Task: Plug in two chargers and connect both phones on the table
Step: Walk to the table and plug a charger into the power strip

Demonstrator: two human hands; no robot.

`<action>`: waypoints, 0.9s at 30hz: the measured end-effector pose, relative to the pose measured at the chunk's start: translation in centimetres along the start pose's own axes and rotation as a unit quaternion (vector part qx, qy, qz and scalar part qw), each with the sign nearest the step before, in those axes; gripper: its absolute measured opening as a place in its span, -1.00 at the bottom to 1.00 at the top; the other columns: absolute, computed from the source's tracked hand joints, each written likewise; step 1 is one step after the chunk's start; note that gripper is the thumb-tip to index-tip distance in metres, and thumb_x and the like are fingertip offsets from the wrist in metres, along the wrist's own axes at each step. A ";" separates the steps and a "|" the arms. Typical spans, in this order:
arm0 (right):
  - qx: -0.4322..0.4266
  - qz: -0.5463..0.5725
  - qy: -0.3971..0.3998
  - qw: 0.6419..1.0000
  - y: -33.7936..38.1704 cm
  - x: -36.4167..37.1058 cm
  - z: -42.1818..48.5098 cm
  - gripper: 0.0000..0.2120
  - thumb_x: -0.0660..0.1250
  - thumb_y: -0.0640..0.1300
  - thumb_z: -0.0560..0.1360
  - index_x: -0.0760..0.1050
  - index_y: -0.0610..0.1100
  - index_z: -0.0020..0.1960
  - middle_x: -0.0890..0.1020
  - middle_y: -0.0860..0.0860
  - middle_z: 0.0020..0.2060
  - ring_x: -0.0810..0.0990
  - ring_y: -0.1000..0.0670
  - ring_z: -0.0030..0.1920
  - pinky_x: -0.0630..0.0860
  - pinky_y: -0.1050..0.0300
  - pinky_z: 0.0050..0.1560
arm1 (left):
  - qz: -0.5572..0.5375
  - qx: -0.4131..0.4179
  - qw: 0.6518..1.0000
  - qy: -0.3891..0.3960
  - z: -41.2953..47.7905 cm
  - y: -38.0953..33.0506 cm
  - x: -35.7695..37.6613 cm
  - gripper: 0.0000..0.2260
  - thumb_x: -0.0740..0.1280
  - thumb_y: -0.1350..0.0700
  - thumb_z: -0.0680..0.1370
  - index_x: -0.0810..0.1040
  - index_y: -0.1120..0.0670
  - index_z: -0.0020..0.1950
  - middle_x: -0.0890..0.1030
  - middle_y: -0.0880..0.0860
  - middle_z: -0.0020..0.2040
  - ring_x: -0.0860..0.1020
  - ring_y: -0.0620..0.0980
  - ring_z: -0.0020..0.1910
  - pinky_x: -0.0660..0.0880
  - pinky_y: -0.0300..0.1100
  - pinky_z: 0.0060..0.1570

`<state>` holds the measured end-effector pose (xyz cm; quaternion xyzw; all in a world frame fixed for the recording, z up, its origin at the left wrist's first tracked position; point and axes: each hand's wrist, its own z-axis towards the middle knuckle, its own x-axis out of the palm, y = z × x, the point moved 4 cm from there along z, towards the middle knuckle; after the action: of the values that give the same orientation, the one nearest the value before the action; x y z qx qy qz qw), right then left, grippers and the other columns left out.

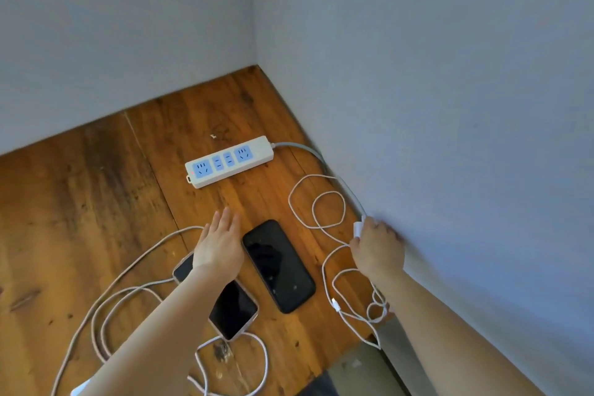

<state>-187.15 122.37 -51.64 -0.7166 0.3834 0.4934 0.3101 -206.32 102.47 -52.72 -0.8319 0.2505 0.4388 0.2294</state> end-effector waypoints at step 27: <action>-0.255 0.282 0.038 0.924 12.0 -7.3 7.8 -0.55 0.44 -0.08 0.43 0.34 0.05 0.24 0.52 0.08 0.05 0.48 0.12 -0.04 0.41 0.32 -0.15 | -0.361 -0.049 0.931 0.005 4.2 -1.5 -3.0 -0.38 0.33 0.05 0.52 0.14 -0.14 0.53 0.43 -0.05 0.40 0.48 -0.12 0.15 0.44 -0.39 -0.09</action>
<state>-202.67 124.46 -48.01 -0.6517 0.4425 0.6140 -0.0497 -209.47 106.77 -52.11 -0.8786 -0.0880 0.3339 0.3298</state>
